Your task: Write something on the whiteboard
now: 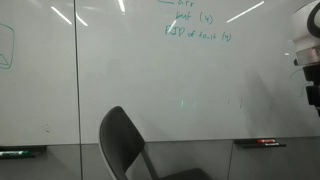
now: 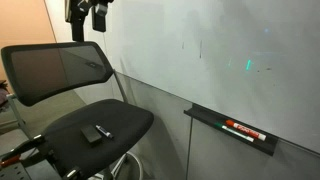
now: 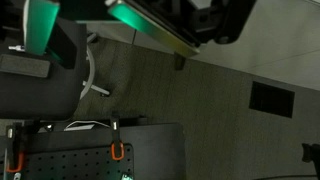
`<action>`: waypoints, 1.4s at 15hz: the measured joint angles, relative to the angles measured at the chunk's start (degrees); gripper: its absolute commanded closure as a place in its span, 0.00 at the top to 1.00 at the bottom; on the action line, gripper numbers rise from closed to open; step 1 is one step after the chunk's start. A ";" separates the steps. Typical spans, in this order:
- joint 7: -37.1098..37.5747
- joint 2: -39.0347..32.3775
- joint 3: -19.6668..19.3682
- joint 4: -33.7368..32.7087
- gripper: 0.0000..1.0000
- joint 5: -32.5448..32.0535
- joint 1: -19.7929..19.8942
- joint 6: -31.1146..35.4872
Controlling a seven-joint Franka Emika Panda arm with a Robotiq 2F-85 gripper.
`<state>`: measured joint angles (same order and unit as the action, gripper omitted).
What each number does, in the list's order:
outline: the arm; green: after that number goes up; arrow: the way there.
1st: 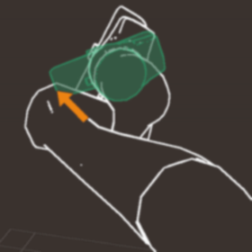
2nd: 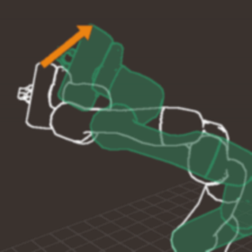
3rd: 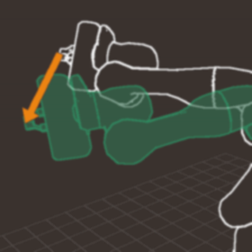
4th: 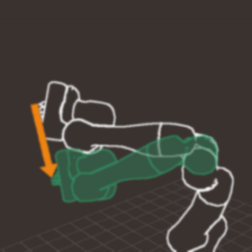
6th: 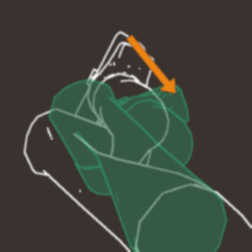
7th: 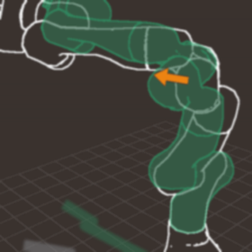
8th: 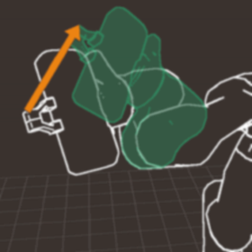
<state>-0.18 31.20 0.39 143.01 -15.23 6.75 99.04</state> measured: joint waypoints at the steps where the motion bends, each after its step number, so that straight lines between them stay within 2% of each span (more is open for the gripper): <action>1: 0.00 -0.01 0.00 -0.16 1.00 0.00 0.00 0.05; 9: 0.00 -0.02 -0.11 -0.13 1.00 -0.05 -0.25 0.34; 11: 0.00 -0.47 -0.14 1.26 1.00 -0.31 -0.68 3.17; 14: 0.00 -3.16 -0.18 4.11 1.00 -0.31 -1.58 10.12; 16: -0.50 -6.25 -0.16 6.34 1.00 -0.34 -2.71 17.13; 21: -3.25 -18.27 0.72 10.06 1.00 -0.35 -6.22 34.56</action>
<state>-3.43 12.93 1.10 153.07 -15.59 0.53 133.60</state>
